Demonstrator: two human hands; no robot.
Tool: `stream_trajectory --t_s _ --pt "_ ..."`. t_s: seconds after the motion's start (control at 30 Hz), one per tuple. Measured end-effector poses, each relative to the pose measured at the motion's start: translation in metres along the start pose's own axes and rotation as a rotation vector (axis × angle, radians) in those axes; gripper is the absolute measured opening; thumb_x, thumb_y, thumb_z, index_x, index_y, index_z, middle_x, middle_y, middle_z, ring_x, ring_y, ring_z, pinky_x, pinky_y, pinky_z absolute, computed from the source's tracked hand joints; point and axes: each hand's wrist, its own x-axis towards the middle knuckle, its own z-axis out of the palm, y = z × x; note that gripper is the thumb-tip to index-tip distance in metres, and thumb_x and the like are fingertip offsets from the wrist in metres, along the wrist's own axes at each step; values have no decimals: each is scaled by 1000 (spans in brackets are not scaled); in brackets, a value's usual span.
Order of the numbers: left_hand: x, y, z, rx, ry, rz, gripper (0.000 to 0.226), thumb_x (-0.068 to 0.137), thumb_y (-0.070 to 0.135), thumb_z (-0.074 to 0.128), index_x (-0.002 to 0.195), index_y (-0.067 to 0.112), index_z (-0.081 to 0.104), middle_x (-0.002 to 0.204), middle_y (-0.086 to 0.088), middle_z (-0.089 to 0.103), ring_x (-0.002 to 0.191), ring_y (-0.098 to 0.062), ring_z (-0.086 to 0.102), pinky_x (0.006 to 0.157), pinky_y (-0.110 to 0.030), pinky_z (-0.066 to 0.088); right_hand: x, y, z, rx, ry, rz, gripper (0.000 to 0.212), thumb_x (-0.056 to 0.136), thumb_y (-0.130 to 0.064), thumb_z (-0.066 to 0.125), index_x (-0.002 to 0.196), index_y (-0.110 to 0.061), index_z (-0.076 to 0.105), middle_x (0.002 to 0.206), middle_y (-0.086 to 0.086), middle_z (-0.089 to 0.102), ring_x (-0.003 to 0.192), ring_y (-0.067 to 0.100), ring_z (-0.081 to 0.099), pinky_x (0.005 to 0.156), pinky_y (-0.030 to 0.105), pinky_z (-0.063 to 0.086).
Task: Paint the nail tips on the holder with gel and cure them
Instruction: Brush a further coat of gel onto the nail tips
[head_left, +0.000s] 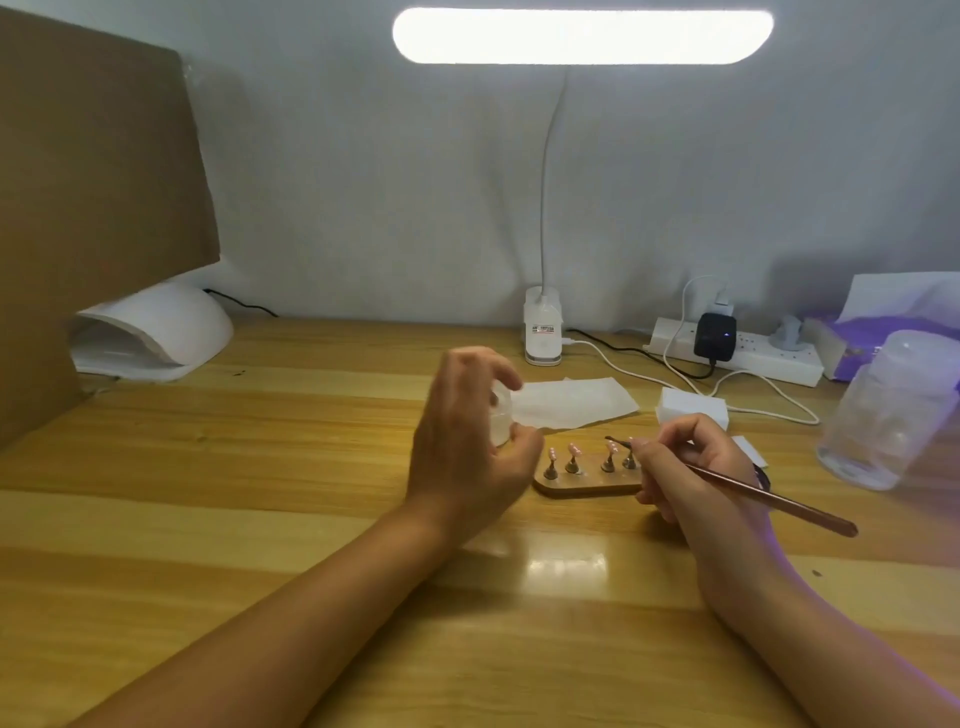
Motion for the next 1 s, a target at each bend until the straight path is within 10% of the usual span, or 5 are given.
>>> stream_trajectory --t_s 0.23,0.47,0.7,1.0 --pt "11 -41 4 225 -367 -512 62 77 54 72 125 25 47 128 4 50 122 -19 44 102 -39 40 -1 -2 2 -66 26 -70 10 87 -20 69 92 -21 60 75 -8 70 65 2 65 52 17 49" --pt "6 -24 0 25 -101 -225 62 70 48 78 111 28 35 111 5 47 104 -16 47 78 -23 42 -13 -10 7 -210 63 -381 16 87 -28 57 103 -32 59 87 -13 66 76 8 66 60 21 52" --pt "-5 -4 0 73 -192 238 67 64 47 74 110 20 33 106 -5 51 94 -21 50 76 -39 49 -36 -20 19 -360 43 -745 21 78 -25 54 95 -30 43 87 -19 57 68 5 60 56 21 49" --pt "-5 2 -2 42 -274 361 68 62 46 78 108 19 35 106 -6 56 96 -24 55 82 -39 48 -31 -13 17 -400 1 -609 15 73 -20 64 80 -24 52 64 -5 56 53 11 58 44 16 43"
